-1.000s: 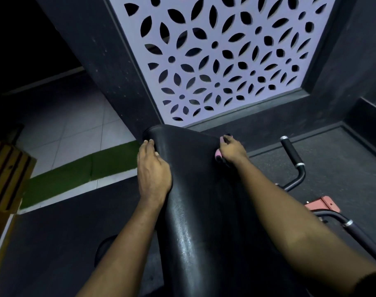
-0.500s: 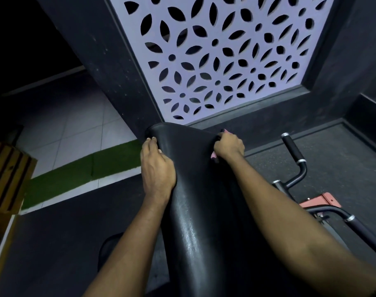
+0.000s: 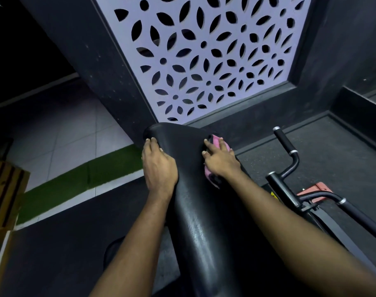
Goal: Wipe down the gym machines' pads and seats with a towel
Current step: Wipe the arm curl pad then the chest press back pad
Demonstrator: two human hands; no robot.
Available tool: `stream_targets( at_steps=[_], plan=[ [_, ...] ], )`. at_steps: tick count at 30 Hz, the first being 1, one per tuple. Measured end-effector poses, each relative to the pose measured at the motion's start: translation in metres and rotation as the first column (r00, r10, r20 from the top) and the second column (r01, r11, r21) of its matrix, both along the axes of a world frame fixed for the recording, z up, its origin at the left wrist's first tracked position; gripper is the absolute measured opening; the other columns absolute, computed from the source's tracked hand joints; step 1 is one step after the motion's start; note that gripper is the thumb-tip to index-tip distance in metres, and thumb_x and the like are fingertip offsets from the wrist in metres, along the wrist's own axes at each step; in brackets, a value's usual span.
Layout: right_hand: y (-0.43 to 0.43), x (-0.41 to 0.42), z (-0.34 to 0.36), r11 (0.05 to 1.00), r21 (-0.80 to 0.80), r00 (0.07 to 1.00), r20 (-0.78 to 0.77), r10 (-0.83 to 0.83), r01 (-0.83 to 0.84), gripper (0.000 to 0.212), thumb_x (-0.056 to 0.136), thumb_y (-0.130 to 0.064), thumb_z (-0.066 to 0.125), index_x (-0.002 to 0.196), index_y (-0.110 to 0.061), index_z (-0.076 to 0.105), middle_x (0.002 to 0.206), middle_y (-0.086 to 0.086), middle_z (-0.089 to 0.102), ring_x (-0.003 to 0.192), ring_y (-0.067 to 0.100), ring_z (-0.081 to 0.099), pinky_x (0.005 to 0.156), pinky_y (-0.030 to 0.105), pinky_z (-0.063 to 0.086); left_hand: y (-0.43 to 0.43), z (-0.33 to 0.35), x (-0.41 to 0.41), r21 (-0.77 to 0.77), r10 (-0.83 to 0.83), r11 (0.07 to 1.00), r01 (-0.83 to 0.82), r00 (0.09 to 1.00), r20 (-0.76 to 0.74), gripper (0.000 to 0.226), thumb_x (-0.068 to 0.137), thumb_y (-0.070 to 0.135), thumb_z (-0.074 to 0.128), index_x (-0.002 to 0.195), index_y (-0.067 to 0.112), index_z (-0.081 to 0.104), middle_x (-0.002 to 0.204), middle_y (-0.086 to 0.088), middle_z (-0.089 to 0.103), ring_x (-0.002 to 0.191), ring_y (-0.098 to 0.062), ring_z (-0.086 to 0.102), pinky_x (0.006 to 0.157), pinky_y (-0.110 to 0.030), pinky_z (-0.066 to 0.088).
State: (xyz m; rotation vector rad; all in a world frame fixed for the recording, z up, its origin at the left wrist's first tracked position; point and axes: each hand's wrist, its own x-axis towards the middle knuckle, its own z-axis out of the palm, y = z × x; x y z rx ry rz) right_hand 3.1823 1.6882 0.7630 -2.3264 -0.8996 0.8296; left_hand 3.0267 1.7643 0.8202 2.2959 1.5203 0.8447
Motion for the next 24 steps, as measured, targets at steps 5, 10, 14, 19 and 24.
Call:
stream_targets(
  at_steps=[5, 10, 14, 19, 24],
  plan=[
    [0.025, 0.060, -0.030, 0.987, -0.131, 0.994, -0.044, -0.102, 0.095, 0.061, 0.101, -0.044, 0.039, 0.157, -0.054, 0.016, 0.171, 0.001, -0.010, 0.155, 0.040, 0.007, 0.124, 0.055, 0.015, 0.004, 0.001, 0.002, -0.010, -0.006, 1.000, 0.006, 1.000, 0.008, 0.047, 0.101, 0.003, 0.037, 0.147, -0.001, 0.043, 0.152, -0.017, 0.044, 0.143, -0.030, 0.039, 0.118, -0.044, 0.035],
    [-0.006, 0.053, -0.024, 0.988, -0.081, 0.989, -0.061, -0.138, 0.133, 0.062, 0.097, -0.030, 0.046, 0.154, -0.051, 0.031, 0.170, -0.001, 0.009, 0.148, 0.040, 0.029, 0.122, 0.046, 0.026, 0.002, 0.003, 0.001, -0.022, -0.011, 1.000, 0.011, 1.000, 0.011, 0.046, 0.101, 0.003, 0.038, 0.147, -0.001, 0.044, 0.152, -0.017, 0.043, 0.141, -0.031, 0.040, 0.116, -0.044, 0.035],
    [-0.077, 0.026, -0.040, 0.988, -0.058, 0.988, -0.046, -0.148, 0.145, 0.063, 0.093, -0.032, 0.044, 0.152, -0.052, 0.034, 0.170, -0.003, 0.012, 0.145, 0.037, 0.036, 0.119, 0.048, 0.032, 0.000, 0.004, 0.000, -0.026, -0.005, 1.000, 0.005, 1.000, 0.014, 0.046, 0.102, 0.006, 0.037, 0.148, 0.000, 0.042, 0.153, -0.016, 0.042, 0.143, -0.031, 0.038, 0.118, -0.044, 0.034],
    [-0.087, 0.025, -0.046, 0.978, -0.031, 0.978, 0.017, -0.208, 0.208, 0.061, 0.094, -0.029, 0.045, 0.152, -0.045, 0.040, 0.162, 0.005, 0.035, 0.139, 0.037, 0.045, 0.112, 0.047, 0.039, 0.000, 0.001, 0.001, -0.013, -0.003, 1.000, 0.003, 0.999, 0.032, 0.047, 0.103, 0.005, 0.037, 0.149, 0.000, 0.042, 0.155, -0.016, 0.040, 0.144, -0.029, 0.035, 0.119, -0.037, 0.029],
    [-0.013, 0.049, -0.016, 0.984, 0.013, 0.982, 0.058, -0.179, 0.179, 0.054, 0.099, -0.024, 0.047, 0.151, -0.036, 0.045, 0.154, 0.010, 0.047, 0.135, 0.037, 0.049, 0.110, 0.043, 0.039, 0.002, -0.001, 0.002, -0.004, -0.011, 1.000, 0.012, 0.997, 0.073, 0.046, 0.102, 0.003, 0.037, 0.147, -0.001, 0.044, 0.154, -0.016, 0.042, 0.144, -0.029, 0.036, 0.119, -0.036, 0.029]
  ],
)
